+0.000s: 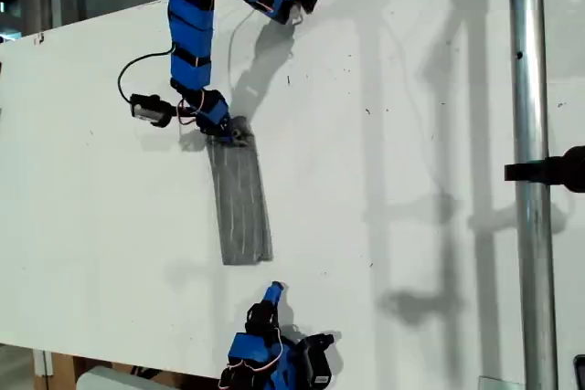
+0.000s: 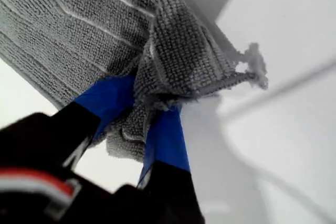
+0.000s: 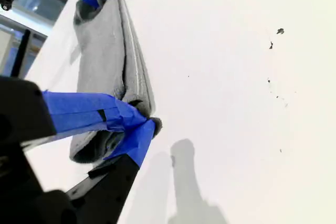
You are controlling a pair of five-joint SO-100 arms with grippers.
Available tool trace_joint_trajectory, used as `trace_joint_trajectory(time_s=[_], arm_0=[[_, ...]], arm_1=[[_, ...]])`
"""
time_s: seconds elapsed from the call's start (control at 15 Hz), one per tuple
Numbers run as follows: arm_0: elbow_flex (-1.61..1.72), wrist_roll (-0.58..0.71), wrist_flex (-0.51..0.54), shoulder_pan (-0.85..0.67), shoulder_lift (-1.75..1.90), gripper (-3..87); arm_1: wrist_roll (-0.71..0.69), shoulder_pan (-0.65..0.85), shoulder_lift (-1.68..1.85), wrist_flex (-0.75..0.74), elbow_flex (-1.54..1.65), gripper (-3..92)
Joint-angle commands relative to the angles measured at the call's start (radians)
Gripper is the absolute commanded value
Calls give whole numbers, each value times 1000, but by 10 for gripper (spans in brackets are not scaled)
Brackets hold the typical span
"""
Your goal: Grasp corners of a towel and fold twice.
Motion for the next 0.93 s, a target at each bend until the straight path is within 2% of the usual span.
trace_joint_trajectory(time_s=[0.0,0.33,0.4,0.53,0.6,0.73,0.87], arm_0=[[6,9,-2,2,3,-23],[6,18,-8,2,3,-23],[6,20,-8,0,3,-23],[6,21,-9,3,3,-23],[6,21,-9,8,3,-23],[6,28,-11,8,3,-23],[6,29,-11,8,3,-23]], arm_1=[[-31,44,284,141,97,-2],[14,40,842,658,242,-2],[49,17,876,761,242,-2],[166,-135,761,827,202,-2],[170,-164,703,805,183,-2],[133,-247,683,598,92,-2],[94,-258,577,456,-37,-2]])
